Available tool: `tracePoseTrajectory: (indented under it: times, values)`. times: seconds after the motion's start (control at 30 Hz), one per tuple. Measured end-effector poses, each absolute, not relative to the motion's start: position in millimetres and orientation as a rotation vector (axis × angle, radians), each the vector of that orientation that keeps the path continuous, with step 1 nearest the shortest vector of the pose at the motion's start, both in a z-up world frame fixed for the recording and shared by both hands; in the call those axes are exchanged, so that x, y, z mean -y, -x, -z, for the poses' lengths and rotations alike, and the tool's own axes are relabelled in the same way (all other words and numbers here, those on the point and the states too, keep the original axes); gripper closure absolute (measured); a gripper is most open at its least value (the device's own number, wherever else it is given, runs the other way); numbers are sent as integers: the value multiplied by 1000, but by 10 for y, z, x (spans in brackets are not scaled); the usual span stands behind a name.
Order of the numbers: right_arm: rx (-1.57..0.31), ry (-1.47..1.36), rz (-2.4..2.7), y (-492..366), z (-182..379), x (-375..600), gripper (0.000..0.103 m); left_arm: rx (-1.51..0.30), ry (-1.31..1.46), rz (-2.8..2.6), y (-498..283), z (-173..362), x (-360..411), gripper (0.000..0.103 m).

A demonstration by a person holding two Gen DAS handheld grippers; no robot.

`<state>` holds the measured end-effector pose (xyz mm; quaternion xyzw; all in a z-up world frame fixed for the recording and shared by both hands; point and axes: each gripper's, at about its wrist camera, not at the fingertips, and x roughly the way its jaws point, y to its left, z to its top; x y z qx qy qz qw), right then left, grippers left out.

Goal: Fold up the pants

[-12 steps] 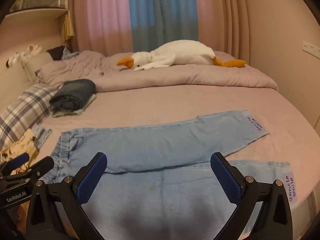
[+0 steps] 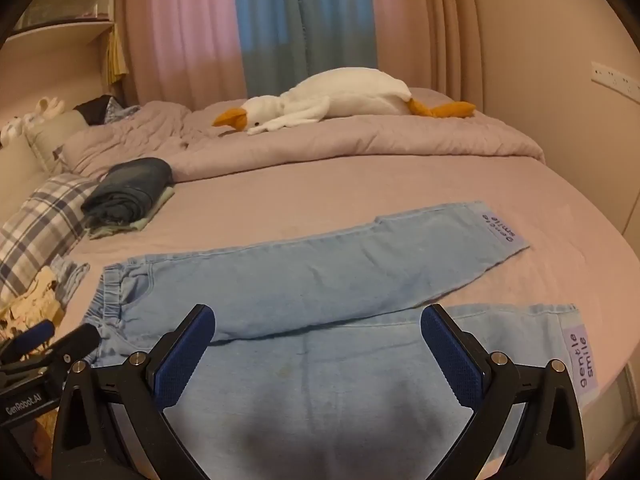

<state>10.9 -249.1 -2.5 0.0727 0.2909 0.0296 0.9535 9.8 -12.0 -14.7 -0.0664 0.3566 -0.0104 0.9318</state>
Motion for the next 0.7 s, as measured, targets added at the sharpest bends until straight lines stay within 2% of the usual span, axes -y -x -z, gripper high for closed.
tracePoseTrajectory:
  times: [0.7]
  values:
    - [-651, -199, -13, -242, 171, 2656, 0, -818, 164, 63, -188, 288, 247, 2]
